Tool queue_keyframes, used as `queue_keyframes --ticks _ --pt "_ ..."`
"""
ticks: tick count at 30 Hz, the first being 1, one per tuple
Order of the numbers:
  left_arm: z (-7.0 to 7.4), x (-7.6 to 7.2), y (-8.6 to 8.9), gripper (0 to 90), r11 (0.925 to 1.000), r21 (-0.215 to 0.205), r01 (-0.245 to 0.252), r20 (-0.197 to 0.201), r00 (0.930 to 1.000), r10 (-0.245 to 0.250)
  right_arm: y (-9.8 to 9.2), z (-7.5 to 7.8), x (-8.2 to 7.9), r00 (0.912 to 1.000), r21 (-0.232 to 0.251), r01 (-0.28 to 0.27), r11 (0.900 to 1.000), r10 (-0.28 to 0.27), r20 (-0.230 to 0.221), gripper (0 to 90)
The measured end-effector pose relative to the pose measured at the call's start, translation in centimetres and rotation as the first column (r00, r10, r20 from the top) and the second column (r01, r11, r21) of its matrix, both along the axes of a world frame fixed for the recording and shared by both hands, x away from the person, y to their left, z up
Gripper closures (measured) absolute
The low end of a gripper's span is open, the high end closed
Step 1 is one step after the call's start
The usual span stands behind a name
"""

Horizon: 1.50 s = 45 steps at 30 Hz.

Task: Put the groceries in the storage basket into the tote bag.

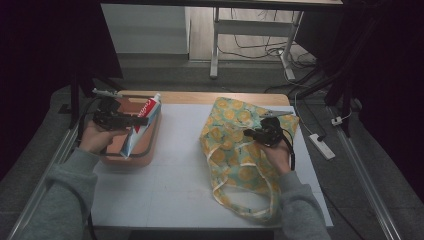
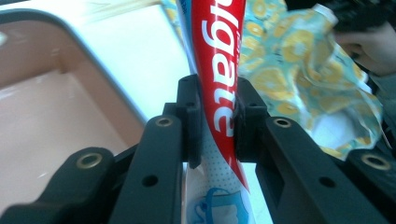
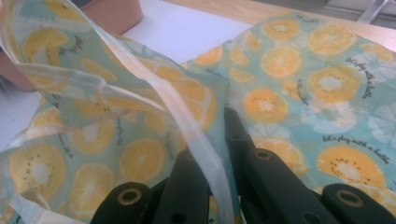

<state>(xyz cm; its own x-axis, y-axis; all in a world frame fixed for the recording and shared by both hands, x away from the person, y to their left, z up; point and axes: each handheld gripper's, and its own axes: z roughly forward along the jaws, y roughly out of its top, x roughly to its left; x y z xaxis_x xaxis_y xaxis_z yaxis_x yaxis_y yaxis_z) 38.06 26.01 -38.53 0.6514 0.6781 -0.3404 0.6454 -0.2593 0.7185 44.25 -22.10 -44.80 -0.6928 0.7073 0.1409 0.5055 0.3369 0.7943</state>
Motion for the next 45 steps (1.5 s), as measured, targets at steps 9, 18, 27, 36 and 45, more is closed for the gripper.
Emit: queue_keyframes --ticks 9,18,27,36,45 --pt "-0.7 -1.6 -3.1 75.9 0.9955 0.005 0.094 0.008 0.9955 -0.094 1.6 0.6 0.6 0.9999 0.020 0.009 1.000 -0.010 0.010 90.0" --pt "-2.1 -3.0 -5.9 75.9 0.9821 -0.008 0.188 0.001 0.9821 -0.188 3.1 1.0 1.6 0.9994 0.070 0.027 0.997 -0.028 0.018 90.0" --pt "-3.2 -3.9 -8.8 75.8 0.9647 0.001 0.263 -0.004 0.9647 -0.263 3.5 1.2 1.4 0.9993 0.080 0.027 0.996 -0.029 0.023 90.0" --pt "-3.9 -4.4 -11.2 75.9 0.9484 0.010 0.317 -0.021 0.9483 -0.317 3.2 1.6 1.3 0.9985 0.093 0.035 0.995 -0.039 0.038 90.0" --pt "-4.7 -4.4 -13.1 75.8 0.9386 0.010 0.345 -0.035 0.9382 -0.344 4.7 1.8 1.4 0.9985 0.110 0.023 0.994 -0.028 0.047 90.0"
